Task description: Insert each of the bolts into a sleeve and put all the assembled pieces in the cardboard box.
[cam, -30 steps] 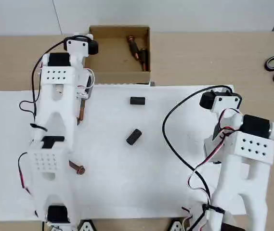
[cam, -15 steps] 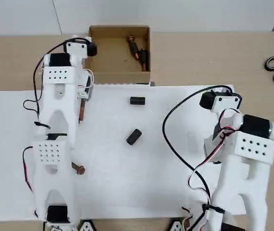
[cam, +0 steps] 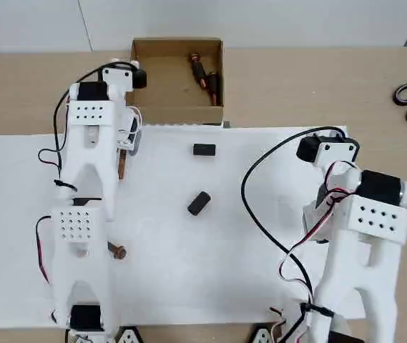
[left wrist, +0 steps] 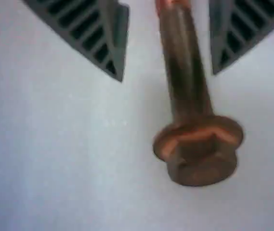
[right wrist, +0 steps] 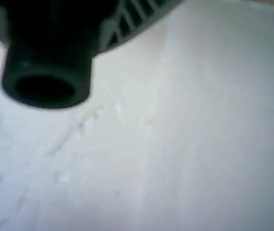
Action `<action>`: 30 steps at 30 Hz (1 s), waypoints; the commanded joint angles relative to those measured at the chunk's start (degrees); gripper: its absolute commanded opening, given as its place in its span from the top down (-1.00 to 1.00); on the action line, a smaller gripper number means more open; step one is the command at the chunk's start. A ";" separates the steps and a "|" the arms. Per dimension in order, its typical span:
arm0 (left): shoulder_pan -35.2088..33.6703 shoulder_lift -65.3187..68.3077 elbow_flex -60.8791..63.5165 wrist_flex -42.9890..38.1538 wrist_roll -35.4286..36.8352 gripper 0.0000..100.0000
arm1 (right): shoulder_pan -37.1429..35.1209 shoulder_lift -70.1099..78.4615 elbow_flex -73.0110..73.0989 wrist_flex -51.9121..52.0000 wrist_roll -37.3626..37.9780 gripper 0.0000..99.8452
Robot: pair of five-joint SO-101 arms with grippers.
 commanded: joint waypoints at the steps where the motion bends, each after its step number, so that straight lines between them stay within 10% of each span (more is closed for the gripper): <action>1: -0.35 0.44 -2.42 -1.58 0.18 0.77 | 0.40 -1.45 -0.18 -0.40 0.62 0.99; 30: 1.58 -4.92 -11.03 1.67 4.31 0.99 | -0.92 -2.07 -0.53 -0.22 0.26 0.99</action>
